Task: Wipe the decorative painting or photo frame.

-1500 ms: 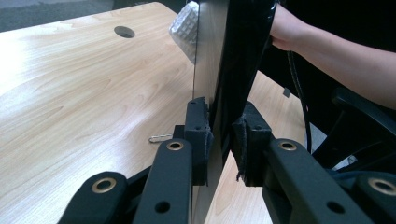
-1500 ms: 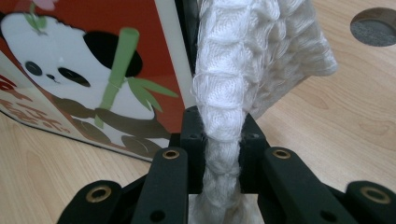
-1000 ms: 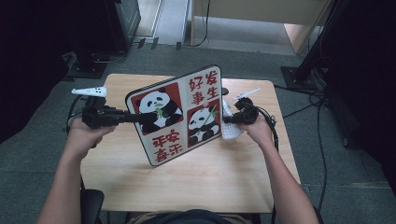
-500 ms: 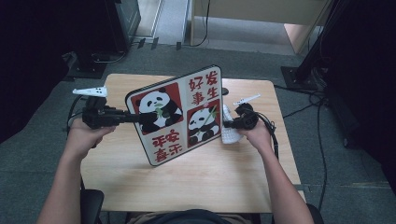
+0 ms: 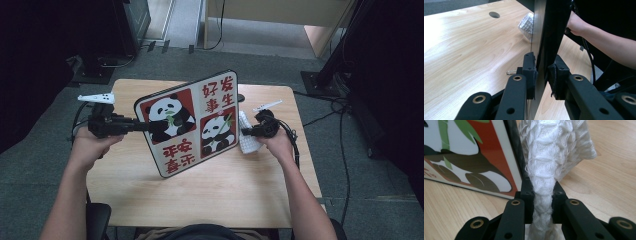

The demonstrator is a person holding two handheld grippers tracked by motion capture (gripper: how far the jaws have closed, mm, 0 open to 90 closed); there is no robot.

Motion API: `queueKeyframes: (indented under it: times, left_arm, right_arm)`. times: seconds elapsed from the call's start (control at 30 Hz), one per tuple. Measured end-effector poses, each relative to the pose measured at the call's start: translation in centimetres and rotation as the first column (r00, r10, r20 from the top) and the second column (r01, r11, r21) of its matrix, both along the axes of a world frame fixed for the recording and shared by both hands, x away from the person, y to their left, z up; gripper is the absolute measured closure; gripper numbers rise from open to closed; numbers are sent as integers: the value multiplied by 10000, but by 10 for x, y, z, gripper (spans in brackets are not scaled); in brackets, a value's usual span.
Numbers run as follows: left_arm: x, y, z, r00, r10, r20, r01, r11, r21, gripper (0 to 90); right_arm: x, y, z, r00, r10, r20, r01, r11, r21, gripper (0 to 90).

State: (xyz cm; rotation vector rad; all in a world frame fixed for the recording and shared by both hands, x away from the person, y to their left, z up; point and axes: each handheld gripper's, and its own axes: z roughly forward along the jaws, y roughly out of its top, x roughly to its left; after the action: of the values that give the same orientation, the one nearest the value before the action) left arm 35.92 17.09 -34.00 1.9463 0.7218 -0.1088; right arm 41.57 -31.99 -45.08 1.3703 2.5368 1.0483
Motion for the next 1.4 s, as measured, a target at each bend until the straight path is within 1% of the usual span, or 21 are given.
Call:
queueKeyframes:
  times: [0.07, 0.2, 0.23, 0.27, 0.33, 0.53, 0.6, 0.67, 0.73, 0.77, 0.87, 0.97, 1.03, 1.13, 1.17, 1.2, 1.27, 1.3, 1.33, 1.37, 1.4]
  left_arm:
    - [0, 0, 0, 10000, -1, 7, 1, 10000, 6, 770]
    - [0, 0, 0, 10000, 12, 13, -12, 10000, 42, 770]
    - [0, 0, 0, 10000, 12, 15, -12, 10000, 37, 770]
    - [0, 0, 0, 10000, 18, 10, -18, 10000, 45, 770]
    - [0, 0, 1, 10000, 23, 12, -24, 10000, 56, 771]
    - [-1, 0, 1, 10000, 20, -1, -20, 9999, 99, 771]
    - [-1, 0, 1, 10000, 19, -15, -19, 10000, 79, 770]
    - [-1, 0, 1, 10000, 12, -12, -12, 10000, 77, 770]
    - [-1, 0, 1, 10000, 4, -18, -4, 10000, 78, 770]
    - [-1, 0, 1, 10000, 4, -17, -4, 10000, 78, 770]
    - [-1, 0, 1, 10000, 4, -25, -4, 10000, 85, 770]
    - [-1, 0, 1, 10000, 2, -19, -2, 10000, 93, 770]
    - [0, 0, 1, 10000, 2, -20, -1, 10000, 89, 770]
    - [0, 0, 1, 10000, -11, -39, 11, 10000, 85, 769]
    - [0, 0, 1, 10000, -23, -44, 23, 10000, 88, 769]
    - [0, 0, 1, 10000, -21, -40, 22, 10000, 92, 768]
    - [0, 0, 0, 10000, -21, -45, 21, 10000, 87, 768]
    - [0, 0, 0, 10000, -18, -52, 19, 10000, 87, 768]
    - [0, 0, 0, 10000, -13, -43, 14, 10000, 85, 768]
    - [0, 0, 0, 10000, -11, -47, 12, 10000, 83, 768]
    - [0, 0, 0, 10000, -15, -49, 16, 10000, 79, 768]
  right_arm:
    - [0, -1, 1, 10000, -42, 89, 41, 10000, 39, 782]
    - [1, -10, 5, 9988, -364, 319, 357, 9992, 203, 781]
    - [1, -12, 7, 9986, -445, 288, 438, 9988, 219, 780]
    - [2, -13, 8, 9983, -509, 265, 505, 9986, 183, 780]
    - [2, -17, 11, 9974, -590, 412, 587, 9982, 75, 781]
    - [1, -31, 17, 9934, -961, 618, 952, 9953, 170, 780]
    - [2, -38, 20, 9913, -1142, 659, 1138, 9934, 105, 780]
    - [2, -40, 20, 9906, -1200, 658, 1196, 9928, 101, 779]
    - [3, -48, 22, 9875, -1392, 738, 1396, 9902, 1, 779]
    - [3, -48, 22, 9875, -1392, 738, 1396, 9902, 1, 779]
    - [3, -57, 22, 9828, -1696, 733, 1707, 9853, -96, 778]
    - [4, -67, 19, 9764, -2024, 750, 2051, 9783, -303, 778]
    - [5, -72, 14, 9715, -2272, 677, 2304, 9721, -442, 778]
    - [9, -77, 3, 9676, -2474, 511, 2505, 9658, -676, 778]
    - [10, -77, -1, 9653, -2579, 409, 2604, 9623, -784, 777]
    - [12, -78, -5, 9648, -2610, 313, 2628, 9613, -833, 776]
    - [14, -77, -12, 9601, -2792, 170, 2797, 9568, -800, 774]
    - [16, -77, -15, 9605, -2778, 158, 2781, 9566, -866, 774]
    - [18, -76, -21, 9569, -2901, 125, 2901, 9533, -842, 772]
    - [18, -76, -21, 9569, -2901, 125, 2901, 9533, -842, 772]
    - [18, -75, -24, 9527, -3039, 92, 3037, 9499, -741, 772]
